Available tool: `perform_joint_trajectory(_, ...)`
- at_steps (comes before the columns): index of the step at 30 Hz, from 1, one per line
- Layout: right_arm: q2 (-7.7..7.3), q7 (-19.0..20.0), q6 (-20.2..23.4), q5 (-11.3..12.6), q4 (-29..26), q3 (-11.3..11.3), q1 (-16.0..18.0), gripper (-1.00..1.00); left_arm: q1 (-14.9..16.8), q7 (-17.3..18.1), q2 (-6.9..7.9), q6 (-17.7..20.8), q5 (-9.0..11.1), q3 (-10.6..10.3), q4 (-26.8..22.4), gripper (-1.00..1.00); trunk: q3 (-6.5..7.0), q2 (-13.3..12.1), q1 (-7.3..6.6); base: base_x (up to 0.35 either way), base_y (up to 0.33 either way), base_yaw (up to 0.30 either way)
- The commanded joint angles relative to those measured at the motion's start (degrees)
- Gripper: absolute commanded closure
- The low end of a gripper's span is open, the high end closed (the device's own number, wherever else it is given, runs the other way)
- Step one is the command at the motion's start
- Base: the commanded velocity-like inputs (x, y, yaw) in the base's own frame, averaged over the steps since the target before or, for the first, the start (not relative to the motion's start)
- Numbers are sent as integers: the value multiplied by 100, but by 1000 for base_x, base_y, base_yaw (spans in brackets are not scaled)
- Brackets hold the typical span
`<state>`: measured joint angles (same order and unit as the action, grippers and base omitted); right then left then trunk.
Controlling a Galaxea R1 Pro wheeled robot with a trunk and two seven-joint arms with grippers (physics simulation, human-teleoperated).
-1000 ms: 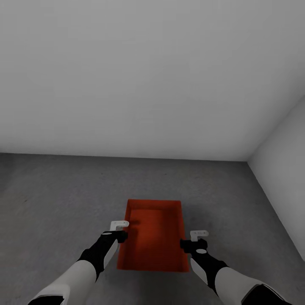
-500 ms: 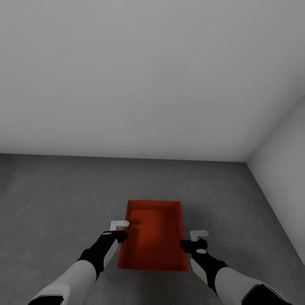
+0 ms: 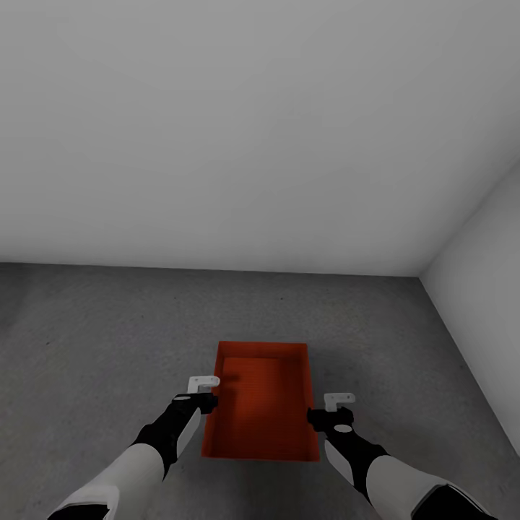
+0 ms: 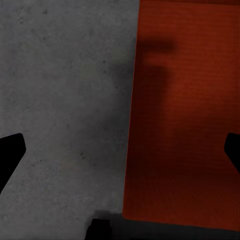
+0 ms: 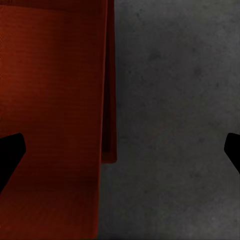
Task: Move the two storage containers from the living room to the garage. In the garage, place one container on the floor and stack the other container on top of it (either order is fine).
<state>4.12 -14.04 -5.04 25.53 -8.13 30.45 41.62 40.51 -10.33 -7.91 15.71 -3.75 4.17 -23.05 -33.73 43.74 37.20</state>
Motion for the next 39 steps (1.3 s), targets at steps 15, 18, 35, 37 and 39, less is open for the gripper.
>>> perform_joint_trajectory(15,9,-20,-23,64,4,49,4,-100,1,11,-1,29,-38,48,-16,-100,-5,5,1,0,0,0)
perform_joint_trajectory(18,10,-20,-23,65,4,49,4,-100,1,13,-1,29,-38,49,-18,-100,-4,5,1,0,0,0)
perform_joint_trajectory(35,18,-22,-23,66,4,49,4,-100,1,14,0,29,-38,49,-18,-100,120,5,1,0,0,0)
perform_joint_trajectory(37,18,-21,-23,66,4,49,4,-100,1,14,0,29,-38,50,-20,-100,138,5,1,0,0,0)
perform_joint_trajectory(39,18,-21,-23,66,4,49,4,-100,1,14,0,29,-38,50,-19,-100,156,5,1,0,0,0)
